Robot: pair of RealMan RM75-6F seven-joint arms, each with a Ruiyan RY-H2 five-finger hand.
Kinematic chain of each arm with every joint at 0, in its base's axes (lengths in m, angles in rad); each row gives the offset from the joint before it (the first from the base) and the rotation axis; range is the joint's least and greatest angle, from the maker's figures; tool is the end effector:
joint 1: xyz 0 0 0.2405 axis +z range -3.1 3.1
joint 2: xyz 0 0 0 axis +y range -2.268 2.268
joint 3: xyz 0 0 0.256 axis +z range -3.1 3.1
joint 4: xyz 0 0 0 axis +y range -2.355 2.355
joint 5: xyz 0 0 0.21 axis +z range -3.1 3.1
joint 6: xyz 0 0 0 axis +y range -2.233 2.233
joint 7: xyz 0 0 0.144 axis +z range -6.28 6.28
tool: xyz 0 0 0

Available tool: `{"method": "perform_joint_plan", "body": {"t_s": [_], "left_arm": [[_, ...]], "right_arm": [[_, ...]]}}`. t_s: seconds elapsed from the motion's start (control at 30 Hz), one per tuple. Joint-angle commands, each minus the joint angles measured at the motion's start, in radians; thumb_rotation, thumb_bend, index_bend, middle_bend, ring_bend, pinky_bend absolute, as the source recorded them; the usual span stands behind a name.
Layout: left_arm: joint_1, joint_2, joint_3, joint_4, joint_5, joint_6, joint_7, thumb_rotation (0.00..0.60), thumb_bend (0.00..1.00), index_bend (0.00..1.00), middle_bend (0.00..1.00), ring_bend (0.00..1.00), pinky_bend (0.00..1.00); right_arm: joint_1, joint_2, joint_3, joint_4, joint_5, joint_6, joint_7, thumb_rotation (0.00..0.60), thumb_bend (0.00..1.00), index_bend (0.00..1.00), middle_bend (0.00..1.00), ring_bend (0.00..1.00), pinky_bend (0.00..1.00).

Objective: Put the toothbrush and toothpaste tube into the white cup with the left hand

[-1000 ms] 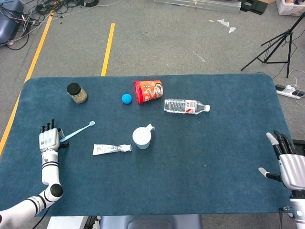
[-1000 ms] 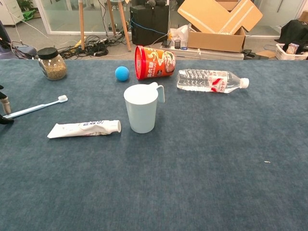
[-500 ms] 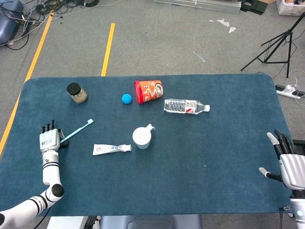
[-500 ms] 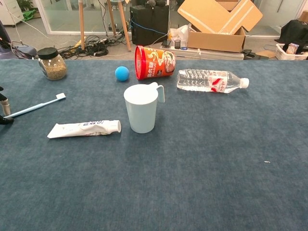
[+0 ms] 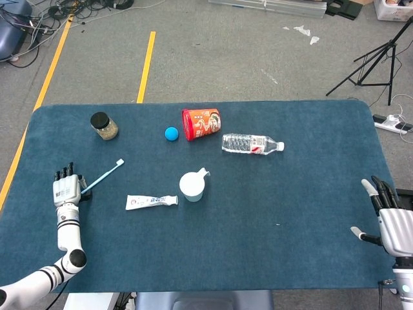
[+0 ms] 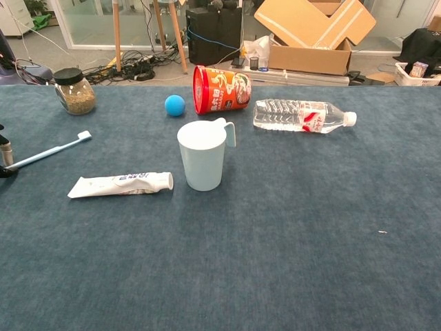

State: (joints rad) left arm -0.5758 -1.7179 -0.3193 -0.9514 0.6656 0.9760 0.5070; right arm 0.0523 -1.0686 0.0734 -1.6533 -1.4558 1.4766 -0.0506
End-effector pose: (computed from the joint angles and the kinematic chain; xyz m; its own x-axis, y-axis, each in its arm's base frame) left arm -0.3281 0.3646 0.0188 0.4346 0.2534 0.8642 0.7842 0.3654 -0.5015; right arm -0.3165 -0.1753 0.1760 0.4442 -0.0027 0.8959 -0.8942 0.0606 0.4435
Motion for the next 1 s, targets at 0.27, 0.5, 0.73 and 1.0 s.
{"method": "perform_joint_plan", "body": {"t_s": [0.27,0.5,0.73,1.0], "left_arm": [[0.0,-0.005,0.001,0.011,0.0,-0.005,0.004,0.6,0.41,0.54,0.0,0.0,0.03],[0.001,-0.007,0.0,0.014,0.013,-0.001,-0.006,0.6,0.44,0.56,0.0,0.0,0.03],[0.01,0.013,0.005,-0.033,0.051,0.033,-0.015,0.6,0.45,0.58,0.0,0.0,0.03],[0.024,0.058,0.015,-0.125,0.09,0.09,-0.001,0.6,0.45,0.6,0.0,0.0,0.03]], "right_arm": [[-0.001,0.001,0.0,-0.001,-0.002,0.003,0.001,0.6,0.0,0.0,0.0,0.0,0.36],[-0.002,0.002,0.0,-0.001,-0.002,0.005,0.004,0.6,0.0,0.0,0.0,0.0,0.36],[-0.003,0.003,0.001,-0.001,-0.003,0.006,0.006,0.6,0.0,0.0,0.0,0.0,0.36],[-0.004,0.004,0.001,-0.002,-0.004,0.009,0.009,0.6,0.0,0.0,0.0,0.0,0.36]]}}
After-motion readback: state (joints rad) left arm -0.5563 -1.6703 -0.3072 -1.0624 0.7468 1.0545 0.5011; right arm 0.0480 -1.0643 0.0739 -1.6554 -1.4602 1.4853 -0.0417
